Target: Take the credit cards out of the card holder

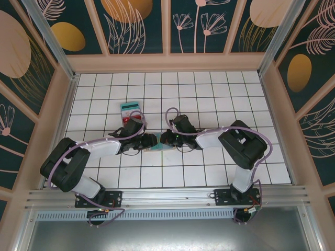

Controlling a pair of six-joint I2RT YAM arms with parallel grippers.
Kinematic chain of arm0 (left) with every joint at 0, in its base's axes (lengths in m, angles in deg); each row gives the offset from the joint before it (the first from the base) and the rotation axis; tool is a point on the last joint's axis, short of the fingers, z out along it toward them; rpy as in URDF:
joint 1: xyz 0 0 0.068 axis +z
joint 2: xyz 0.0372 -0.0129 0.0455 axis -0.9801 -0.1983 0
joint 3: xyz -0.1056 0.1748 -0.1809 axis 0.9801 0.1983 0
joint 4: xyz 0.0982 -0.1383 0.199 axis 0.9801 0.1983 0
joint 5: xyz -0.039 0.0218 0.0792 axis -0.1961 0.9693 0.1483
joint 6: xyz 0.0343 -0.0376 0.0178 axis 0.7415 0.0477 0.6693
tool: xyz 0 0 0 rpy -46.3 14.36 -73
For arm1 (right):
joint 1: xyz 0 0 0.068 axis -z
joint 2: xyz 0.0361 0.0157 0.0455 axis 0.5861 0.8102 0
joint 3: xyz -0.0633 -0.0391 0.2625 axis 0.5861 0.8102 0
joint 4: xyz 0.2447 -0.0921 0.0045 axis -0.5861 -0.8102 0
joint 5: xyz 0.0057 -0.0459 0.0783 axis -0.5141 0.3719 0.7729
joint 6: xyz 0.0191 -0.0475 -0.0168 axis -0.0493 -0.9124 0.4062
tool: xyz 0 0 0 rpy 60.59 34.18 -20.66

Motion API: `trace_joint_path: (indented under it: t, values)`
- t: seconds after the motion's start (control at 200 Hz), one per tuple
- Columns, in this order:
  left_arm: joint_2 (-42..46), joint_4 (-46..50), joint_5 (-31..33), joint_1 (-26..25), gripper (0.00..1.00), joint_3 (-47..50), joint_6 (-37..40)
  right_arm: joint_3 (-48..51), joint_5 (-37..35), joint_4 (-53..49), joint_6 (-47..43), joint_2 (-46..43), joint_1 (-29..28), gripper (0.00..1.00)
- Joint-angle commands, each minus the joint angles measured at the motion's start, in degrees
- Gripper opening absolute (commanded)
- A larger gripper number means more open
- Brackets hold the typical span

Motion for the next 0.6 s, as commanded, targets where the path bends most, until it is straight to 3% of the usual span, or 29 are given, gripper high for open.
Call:
trace_joint_path:
  t: [0.0, 0.591]
  values:
    - [0.19, 1.84, 0.64, 0.05, 0.46, 1.05, 0.01, 0.27, 0.72, 0.64, 0.53, 0.95, 0.3, 0.13]
    - [-0.3, 1.93, 0.8, 0.03, 0.47, 0.62, 0.25, 1.91, -2.52, -0.91, -0.17, -3.89, 1.44, 0.14]
